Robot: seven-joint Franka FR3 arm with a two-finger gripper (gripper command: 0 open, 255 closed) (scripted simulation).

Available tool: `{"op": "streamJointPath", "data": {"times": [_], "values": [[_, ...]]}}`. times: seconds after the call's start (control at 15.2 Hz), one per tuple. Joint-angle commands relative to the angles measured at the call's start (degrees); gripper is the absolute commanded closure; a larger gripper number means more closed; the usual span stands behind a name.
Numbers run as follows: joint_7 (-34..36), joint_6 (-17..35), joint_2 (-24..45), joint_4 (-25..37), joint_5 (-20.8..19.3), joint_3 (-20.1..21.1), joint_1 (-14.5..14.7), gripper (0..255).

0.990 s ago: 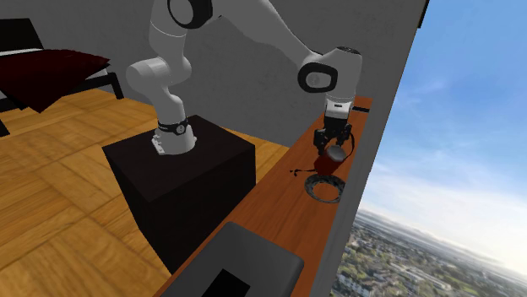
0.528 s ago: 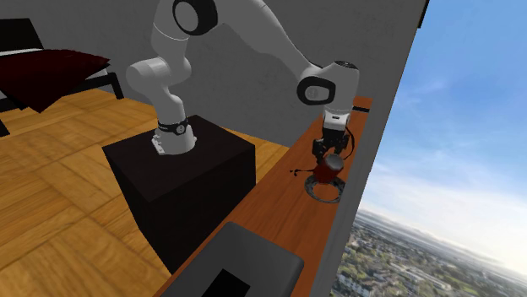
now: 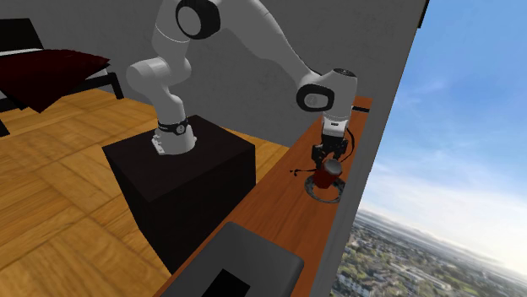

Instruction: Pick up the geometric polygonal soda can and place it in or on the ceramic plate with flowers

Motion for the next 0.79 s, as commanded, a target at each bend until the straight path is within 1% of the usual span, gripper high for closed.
{"op": "streamJointPath", "data": {"times": [0.0, 0.13, 0.2, 0.53, 0.73], "values": [[0.0, 0.0, 0.0, 0.1, 0.0, 0.0, 0.0, 255], [0.0, 0.0, 0.0, 0.1, 0.0, 0.0, 0.0, 255], [0.0, 0.0, 0.0, 0.0, 0.0, 0.0, 0.0, 0], [0.0, 0.0, 0.0, 0.1, 0.0, 0.0, 0.0, 0], [-0.7, -3.8, -3.9, 0.1, 1.2, 1.0, -0.6, 0]]}}
